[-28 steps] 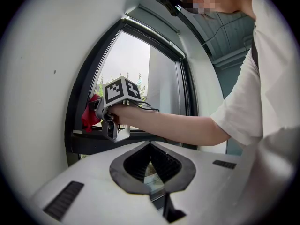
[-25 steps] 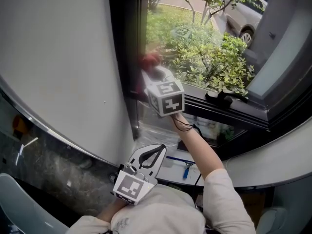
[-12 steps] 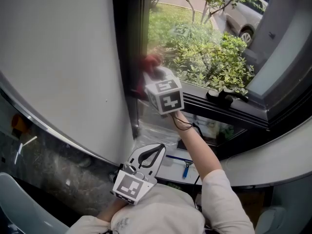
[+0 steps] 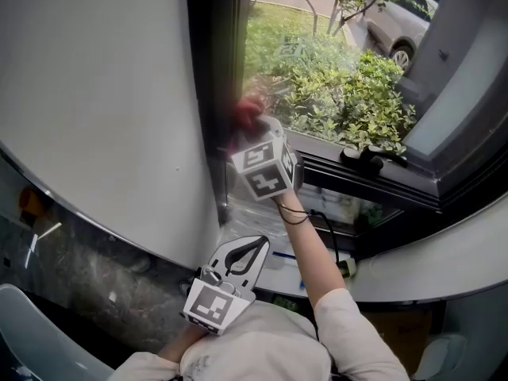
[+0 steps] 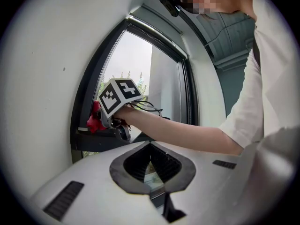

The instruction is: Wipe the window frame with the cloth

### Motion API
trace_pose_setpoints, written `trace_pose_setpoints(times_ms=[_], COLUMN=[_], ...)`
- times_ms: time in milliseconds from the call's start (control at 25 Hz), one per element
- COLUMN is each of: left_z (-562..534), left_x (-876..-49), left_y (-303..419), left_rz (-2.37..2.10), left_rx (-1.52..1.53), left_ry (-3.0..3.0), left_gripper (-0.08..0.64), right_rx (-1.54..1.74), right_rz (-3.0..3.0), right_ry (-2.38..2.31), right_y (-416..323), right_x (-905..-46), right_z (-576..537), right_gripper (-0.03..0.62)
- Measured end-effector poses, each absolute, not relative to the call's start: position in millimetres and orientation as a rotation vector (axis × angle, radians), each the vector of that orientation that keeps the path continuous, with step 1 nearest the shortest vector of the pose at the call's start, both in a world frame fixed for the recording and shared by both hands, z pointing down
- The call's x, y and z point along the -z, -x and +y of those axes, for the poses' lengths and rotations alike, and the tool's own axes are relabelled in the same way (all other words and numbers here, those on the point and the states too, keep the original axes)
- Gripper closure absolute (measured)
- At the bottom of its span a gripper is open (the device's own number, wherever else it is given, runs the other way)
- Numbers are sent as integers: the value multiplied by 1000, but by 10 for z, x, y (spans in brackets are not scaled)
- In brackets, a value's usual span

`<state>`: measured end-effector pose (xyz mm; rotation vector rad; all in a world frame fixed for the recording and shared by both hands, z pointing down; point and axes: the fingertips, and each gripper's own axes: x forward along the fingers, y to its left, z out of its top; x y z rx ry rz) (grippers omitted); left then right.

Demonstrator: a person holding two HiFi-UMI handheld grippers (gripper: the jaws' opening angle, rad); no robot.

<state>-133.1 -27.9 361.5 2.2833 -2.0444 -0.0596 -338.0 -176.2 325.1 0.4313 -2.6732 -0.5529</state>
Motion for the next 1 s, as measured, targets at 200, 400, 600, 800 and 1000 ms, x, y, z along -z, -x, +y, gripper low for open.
trace_pose_setpoints(times_ms=[200, 400, 600, 800, 1000], left_z=[-290, -295, -296, -361, -373], left_x=[-3641, -3623, -3719, -3646, -3673], left_y=[1416, 1566, 1622, 1636, 1600], left_rz=[-2022, -2036, -2015, -2036, -2022], left_rx=[45, 20, 11, 31, 28], left_ry=[-2281, -2262, -2247, -2292, -2262], left_gripper=[552, 552, 552, 552, 551], right_rx=[686, 663, 657, 650, 672], right_rz=[-2665, -2635, -2637, -2638, -2614], right_ry=[-524, -570, -565, -549, -566], right_y=[3361, 3343, 3323, 3306, 3215], right_x=[-3254, -3269, -3268, -3273, -3292], right_z=[-1748, -1778, -1785, -1794, -1835], right_gripper=[505, 506, 506, 506, 506])
